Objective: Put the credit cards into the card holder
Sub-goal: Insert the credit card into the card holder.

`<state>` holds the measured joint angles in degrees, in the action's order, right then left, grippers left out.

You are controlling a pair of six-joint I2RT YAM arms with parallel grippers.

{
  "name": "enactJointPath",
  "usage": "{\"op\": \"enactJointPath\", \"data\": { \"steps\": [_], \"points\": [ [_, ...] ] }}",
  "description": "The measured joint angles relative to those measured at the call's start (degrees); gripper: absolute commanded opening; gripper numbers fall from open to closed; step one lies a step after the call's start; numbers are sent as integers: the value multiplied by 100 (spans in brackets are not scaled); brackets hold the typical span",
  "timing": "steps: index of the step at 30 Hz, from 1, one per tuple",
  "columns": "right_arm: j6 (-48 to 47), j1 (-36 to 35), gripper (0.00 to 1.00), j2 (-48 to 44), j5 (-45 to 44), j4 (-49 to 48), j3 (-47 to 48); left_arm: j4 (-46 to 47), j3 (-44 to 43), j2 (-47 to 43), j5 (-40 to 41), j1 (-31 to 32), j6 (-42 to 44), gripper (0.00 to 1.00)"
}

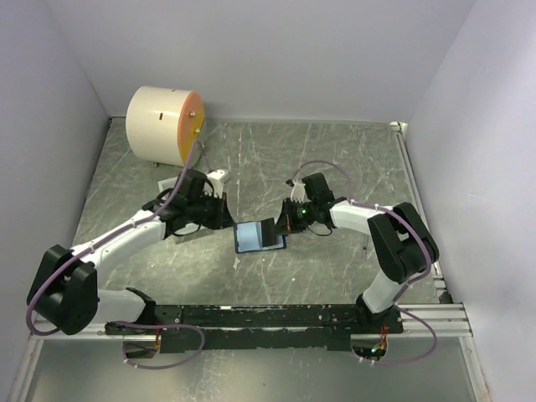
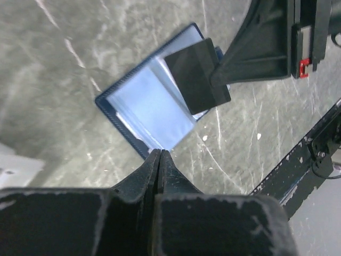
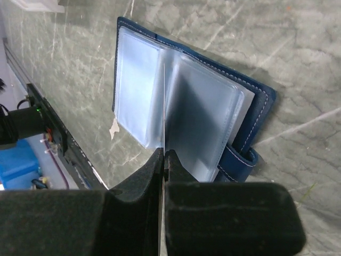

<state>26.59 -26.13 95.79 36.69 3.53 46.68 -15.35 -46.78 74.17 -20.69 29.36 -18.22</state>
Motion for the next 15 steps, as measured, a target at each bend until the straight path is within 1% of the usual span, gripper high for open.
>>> {"op": "enactJointPath", "data": {
  "steps": [7,12,15],
  "points": [
    [352,153,0,131,354,-422,-199,496,203,479,549,844,-328,7],
    [474,179,0,188,498,-540,-201,527,210,1012,1147,1191,-354,7],
    [498,186,0,186,542,-540,-199,527,295,1161,1486,1322,-422,7]
  ]
}}
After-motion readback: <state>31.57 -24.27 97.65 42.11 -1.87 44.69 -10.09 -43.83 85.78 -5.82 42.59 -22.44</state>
